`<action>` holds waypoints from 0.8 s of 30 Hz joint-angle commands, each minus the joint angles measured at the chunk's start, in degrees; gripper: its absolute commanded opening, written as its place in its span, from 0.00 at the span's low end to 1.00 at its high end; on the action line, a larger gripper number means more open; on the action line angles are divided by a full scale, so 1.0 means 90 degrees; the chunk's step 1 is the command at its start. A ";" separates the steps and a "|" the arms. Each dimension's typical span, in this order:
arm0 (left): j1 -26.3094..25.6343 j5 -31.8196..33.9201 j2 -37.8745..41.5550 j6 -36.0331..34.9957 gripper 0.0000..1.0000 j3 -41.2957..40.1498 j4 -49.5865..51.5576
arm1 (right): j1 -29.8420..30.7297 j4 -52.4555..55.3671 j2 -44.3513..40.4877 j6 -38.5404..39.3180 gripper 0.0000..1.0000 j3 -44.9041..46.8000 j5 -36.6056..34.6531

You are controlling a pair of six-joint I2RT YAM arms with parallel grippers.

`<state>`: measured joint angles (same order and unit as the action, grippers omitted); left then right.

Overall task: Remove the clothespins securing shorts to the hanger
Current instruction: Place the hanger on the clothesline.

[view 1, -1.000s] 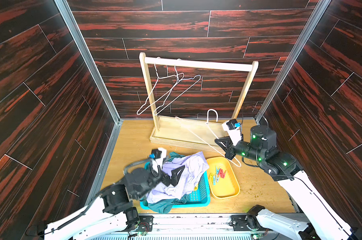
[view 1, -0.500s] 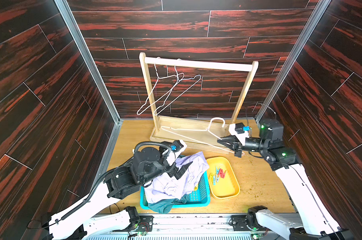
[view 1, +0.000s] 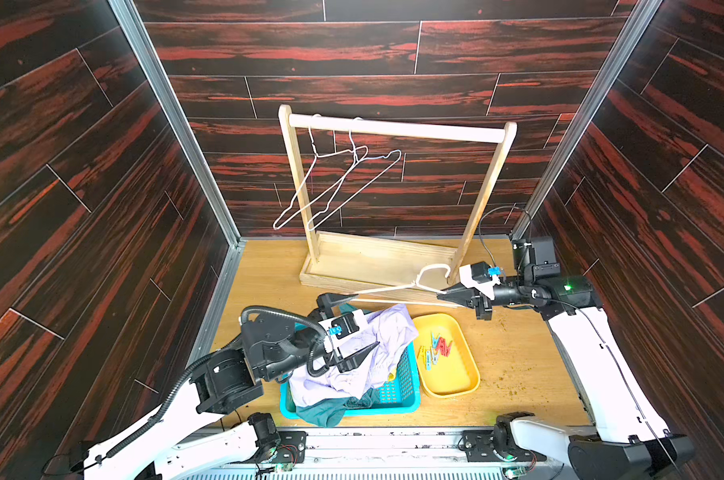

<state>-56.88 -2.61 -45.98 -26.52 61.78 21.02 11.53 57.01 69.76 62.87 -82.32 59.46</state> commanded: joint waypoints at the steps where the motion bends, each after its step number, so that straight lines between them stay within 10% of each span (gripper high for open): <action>1: 0.0023 -0.0206 -0.0053 -0.0408 1.00 0.0020 -0.0074 | -0.0019 0.0605 -0.0101 0.0895 0.00 0.0029 0.0261; 14: 0.0026 -0.0855 -0.0679 -0.0313 0.99 0.0375 0.0527 | -0.0018 0.1807 -0.0281 0.2566 0.00 -0.0178 0.0236; 24: 0.0022 -0.0853 -0.0953 -0.0334 0.59 0.0511 0.0760 | -0.0015 0.2051 -0.0437 0.2565 0.00 -0.0219 0.0073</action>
<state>-56.88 -9.65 -54.08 -28.84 64.31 26.22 11.51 72.69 66.32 85.19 -83.00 59.37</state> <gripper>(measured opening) 0.608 0.058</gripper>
